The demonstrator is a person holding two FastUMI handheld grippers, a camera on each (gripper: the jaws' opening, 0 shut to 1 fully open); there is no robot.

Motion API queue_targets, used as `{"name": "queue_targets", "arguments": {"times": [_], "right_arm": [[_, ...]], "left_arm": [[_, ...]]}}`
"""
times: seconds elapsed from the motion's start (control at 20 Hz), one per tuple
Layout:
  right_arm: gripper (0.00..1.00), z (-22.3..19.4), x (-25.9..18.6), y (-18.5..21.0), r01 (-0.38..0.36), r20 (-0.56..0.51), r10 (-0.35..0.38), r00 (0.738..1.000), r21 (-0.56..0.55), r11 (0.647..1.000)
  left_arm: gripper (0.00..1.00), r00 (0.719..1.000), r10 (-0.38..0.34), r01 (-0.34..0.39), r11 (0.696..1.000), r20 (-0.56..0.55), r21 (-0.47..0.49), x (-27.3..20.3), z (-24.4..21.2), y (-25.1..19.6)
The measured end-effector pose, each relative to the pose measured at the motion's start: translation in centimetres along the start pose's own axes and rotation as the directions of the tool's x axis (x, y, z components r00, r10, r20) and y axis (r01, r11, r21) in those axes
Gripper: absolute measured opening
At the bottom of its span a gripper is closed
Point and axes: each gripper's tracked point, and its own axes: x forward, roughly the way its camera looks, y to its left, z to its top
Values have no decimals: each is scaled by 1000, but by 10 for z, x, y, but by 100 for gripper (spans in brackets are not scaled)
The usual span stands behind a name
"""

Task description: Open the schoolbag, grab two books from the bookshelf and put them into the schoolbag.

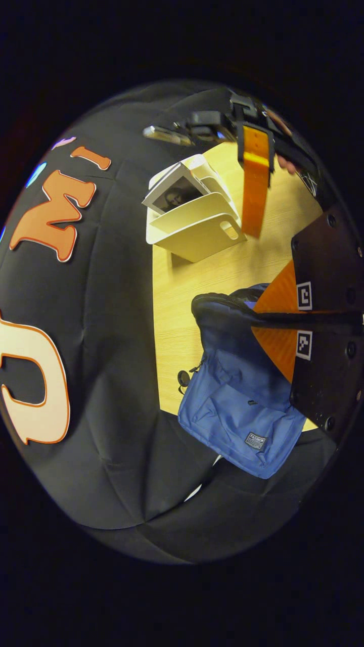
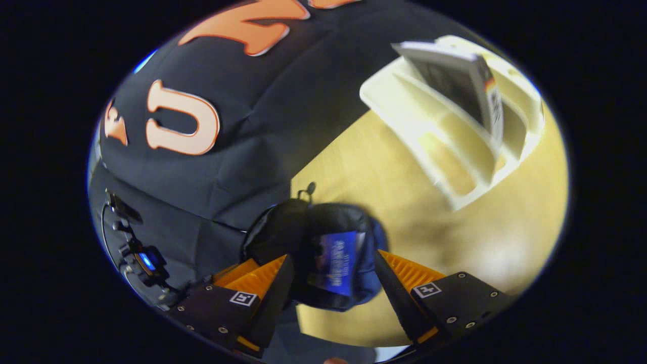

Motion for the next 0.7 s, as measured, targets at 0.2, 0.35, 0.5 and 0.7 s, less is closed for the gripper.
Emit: {"name": "queue_targets", "arguments": {"times": [0.2, 0.35, 0.5, 0.7], "right_arm": [[97, 69, -54, -28, 154, 153, -126, 980, -186, 971], [97, 117, -84, -58, 298, 244, -234, 941, -273, 914], [96, 169, -90, -87, 413, 297, -321, 899, -335, 847], [97, 186, -52, -128, 468, 203, -421, 884, -397, 790]], "left_arm": [[1, 1000, 4, -4, 1000, -1, -11, 1, -4, -4], [0, 1000, 12, -12, 1000, 3, -14, 1, -2, -5], [1, 1000, 18, -18, 1000, 4, -8, 2, -2, -5], [1, 1000, 23, -23, 1000, 5, -6, 2, -2, -4]]}}
